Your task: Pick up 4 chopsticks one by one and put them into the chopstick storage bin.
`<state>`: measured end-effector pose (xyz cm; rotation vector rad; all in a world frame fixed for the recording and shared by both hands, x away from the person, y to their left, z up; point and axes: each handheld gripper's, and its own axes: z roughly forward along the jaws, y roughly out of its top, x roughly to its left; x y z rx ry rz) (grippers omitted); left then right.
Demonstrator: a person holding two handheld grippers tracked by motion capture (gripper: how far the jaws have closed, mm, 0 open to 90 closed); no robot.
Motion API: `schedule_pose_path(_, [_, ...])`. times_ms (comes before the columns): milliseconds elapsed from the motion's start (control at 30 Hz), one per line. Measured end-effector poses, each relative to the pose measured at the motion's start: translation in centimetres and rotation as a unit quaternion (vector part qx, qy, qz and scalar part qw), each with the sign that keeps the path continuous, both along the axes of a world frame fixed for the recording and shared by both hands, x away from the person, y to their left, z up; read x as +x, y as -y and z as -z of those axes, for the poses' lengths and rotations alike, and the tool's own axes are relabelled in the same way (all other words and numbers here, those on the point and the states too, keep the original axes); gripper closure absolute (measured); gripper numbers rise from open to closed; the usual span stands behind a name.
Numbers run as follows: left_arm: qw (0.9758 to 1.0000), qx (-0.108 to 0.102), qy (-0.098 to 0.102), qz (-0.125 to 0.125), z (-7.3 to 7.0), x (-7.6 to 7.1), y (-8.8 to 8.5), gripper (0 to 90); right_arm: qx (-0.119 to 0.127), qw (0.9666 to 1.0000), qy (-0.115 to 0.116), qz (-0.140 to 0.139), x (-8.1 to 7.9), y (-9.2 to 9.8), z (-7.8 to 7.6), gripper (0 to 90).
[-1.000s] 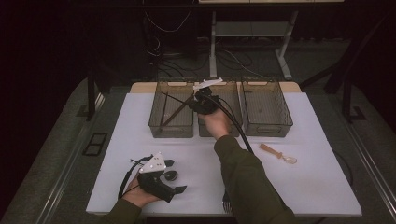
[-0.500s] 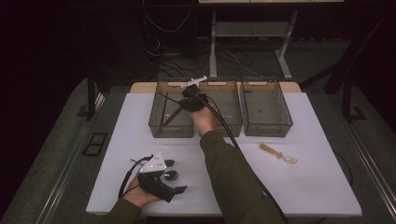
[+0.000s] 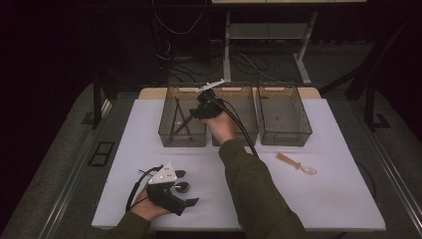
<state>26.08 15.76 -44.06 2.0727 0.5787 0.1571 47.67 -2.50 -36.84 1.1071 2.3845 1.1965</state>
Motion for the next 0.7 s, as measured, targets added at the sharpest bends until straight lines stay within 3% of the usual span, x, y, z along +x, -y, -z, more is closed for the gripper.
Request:
schedule_pose_path(433, [0.9999,-0.009,-0.005,-0.009,0.0,0.1,-0.1,0.0,0.035,0.9988,0.020,-0.030,-2.1,4.6,-0.9,34.5])
schedule_pose_path(700, [0.9999,-0.006,-0.002,-0.008,0.0,0.1,-0.3,0.0,0.047,0.9975,0.028,-0.045,-4.1,7.4,-0.9,31.2])
